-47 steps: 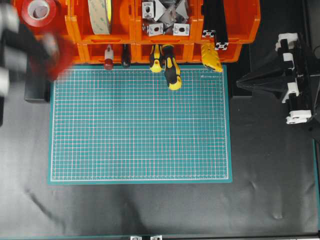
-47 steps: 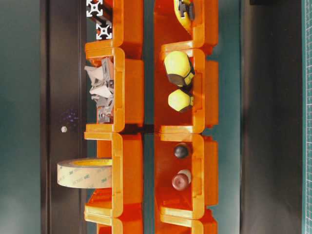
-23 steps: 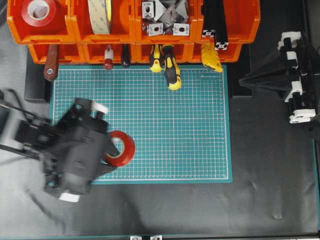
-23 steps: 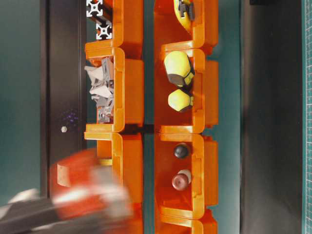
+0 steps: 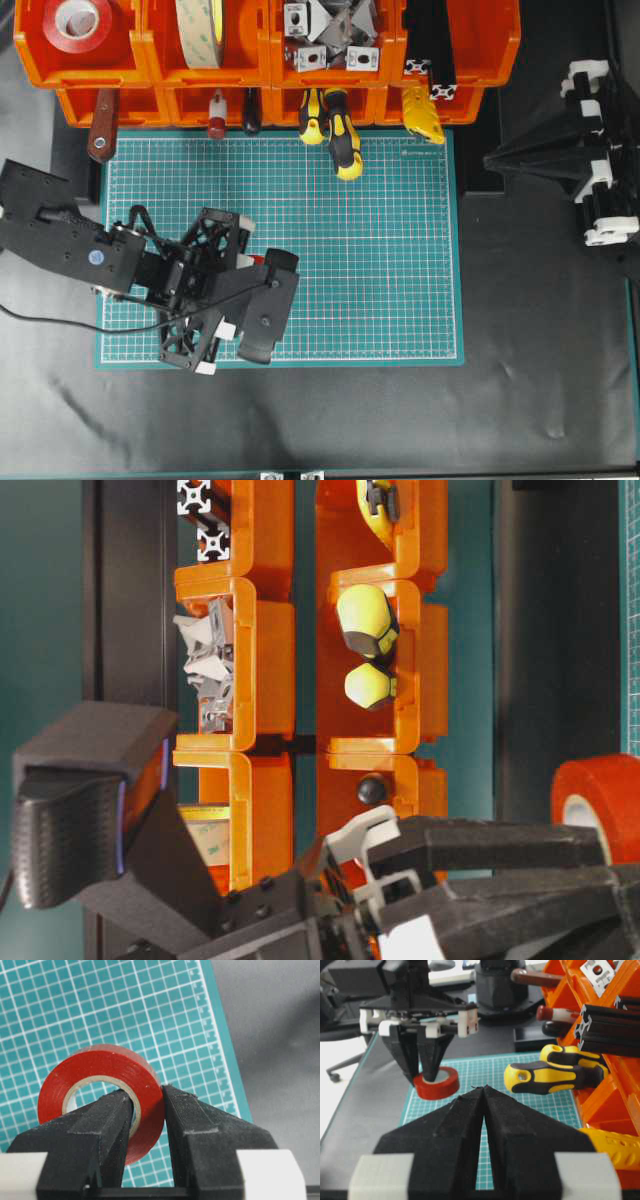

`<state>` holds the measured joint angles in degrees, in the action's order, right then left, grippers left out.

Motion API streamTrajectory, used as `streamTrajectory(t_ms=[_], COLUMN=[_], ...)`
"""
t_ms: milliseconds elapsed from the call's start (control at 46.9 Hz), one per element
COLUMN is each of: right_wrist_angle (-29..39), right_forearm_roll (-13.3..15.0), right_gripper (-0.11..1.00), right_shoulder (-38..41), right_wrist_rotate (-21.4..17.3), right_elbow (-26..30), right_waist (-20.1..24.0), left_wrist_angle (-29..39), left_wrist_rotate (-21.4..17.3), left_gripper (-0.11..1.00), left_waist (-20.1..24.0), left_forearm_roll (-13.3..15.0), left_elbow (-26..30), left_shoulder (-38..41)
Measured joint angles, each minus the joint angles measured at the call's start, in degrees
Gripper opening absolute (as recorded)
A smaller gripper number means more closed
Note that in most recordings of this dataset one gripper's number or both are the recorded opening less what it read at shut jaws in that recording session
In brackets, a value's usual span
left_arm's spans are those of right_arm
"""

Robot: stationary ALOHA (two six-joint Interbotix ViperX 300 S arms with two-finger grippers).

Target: Pick vinyl tape from container rack with left arm.

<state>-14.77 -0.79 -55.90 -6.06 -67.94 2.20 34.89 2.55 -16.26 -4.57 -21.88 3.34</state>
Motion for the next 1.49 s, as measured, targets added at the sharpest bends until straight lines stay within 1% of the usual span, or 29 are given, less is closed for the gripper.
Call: streamTrajectory(t_ms=[256,277,320,448,469,512,576,811,960,1195,1259,1429,1493], right_wrist_angle=[0.00,0.00,0.00,0.00,0.09,0.00,0.00,0.00,0.09,0.00,0.00,0.00,0.09], right_forearm_roll=[-0.09,-0.09,-0.09,0.00,-0.09,-0.09,0.00,-0.09,-0.09,-0.09,-0.09,-0.09,-0.09], right_gripper=[0.00,0.00,0.00,0.00,0.00,0.00,0.00,0.00,0.00,0.00,0.00,0.00,0.00], right_shoulder=[-0.09,-0.09,-0.09,-0.09,-0.09,-0.09,-0.18,-0.53,-0.88,-0.97,-0.97,-0.97,-0.97], right_wrist_rotate=[0.00,0.00,0.00,0.00,0.00,0.00,0.00,0.00,0.00,0.00,0.00,0.00,0.00], right_elbow=[0.09,0.09,0.09,0.09,0.09,0.09,0.09,0.18,0.18,0.26,0.18,0.18,0.26], right_waist=[0.09,0.18,0.18,0.18,0.26,0.18,0.26,0.26,0.26,0.26,0.44,0.70,0.70], left_wrist_angle=[-1.32,-1.32,-1.41,-1.41,-1.41,-1.49,-1.49,-4.04,-5.71,-6.50,-8.09,-16.00,-17.75], left_wrist_rotate=[0.00,0.00,0.09,0.35,0.53,0.79,1.58,4.66,5.01,5.01,5.10,5.19,5.19], left_gripper=[0.21,0.24,0.33,0.71,0.76,0.85,0.91,0.87,0.87,0.87,0.87,0.87,0.87], left_waist=[0.26,0.35,0.53,1.32,1.41,1.58,1.67,1.67,1.67,0.62,0.35,-0.35,-0.70], left_forearm_roll=[0.00,0.00,0.00,0.09,0.09,0.09,0.09,0.00,0.00,0.09,0.09,0.09,0.09], left_elbow=[-0.18,-0.26,-0.35,-0.35,-0.35,-0.35,-0.35,-0.88,-2.64,-7.47,-9.14,-16.26,-18.54], left_shoulder=[-0.09,-0.09,-0.09,-0.09,-0.09,-0.09,-0.09,-0.79,-5.80,-17.49,-20.74,-30.67,-34.19])
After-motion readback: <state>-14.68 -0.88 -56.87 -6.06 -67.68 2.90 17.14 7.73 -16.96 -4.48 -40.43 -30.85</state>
